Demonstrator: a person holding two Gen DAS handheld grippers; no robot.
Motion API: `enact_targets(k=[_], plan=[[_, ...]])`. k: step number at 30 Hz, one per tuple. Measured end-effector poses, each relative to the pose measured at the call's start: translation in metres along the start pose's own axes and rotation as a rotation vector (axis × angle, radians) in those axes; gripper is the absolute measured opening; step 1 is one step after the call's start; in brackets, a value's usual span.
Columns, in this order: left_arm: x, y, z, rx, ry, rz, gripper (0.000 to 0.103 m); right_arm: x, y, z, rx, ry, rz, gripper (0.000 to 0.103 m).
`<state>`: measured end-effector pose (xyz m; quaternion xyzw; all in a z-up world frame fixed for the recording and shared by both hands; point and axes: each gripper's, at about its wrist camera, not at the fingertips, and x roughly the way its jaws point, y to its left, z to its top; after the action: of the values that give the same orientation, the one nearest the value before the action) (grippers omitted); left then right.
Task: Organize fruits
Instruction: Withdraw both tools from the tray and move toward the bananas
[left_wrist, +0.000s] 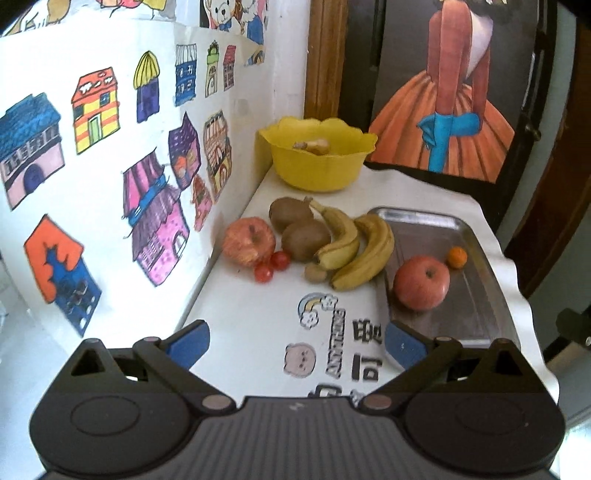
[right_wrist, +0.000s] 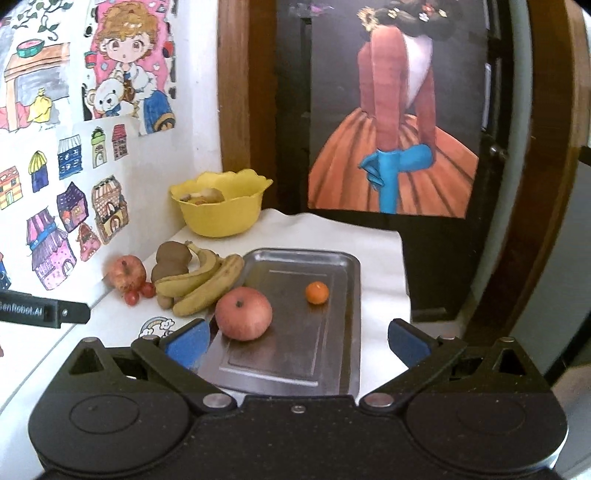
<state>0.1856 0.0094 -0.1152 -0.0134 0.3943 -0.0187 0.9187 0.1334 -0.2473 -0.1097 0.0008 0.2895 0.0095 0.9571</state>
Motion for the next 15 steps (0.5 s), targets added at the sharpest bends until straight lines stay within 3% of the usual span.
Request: enact_targets(k=[5, 15], plan=[[-0.007, 0.002, -0.008, 0.029, 0.044, -0.008, 0.103, -0.009, 0.008, -0.003, 0.026, 0.080, -0.041, 0.102], [-0.007, 0.000, -0.016, 0.056, 0.104, 0.020, 0.103, -0.011, 0.032, -0.017, 0.047, 0.228, -0.014, 0.102]])
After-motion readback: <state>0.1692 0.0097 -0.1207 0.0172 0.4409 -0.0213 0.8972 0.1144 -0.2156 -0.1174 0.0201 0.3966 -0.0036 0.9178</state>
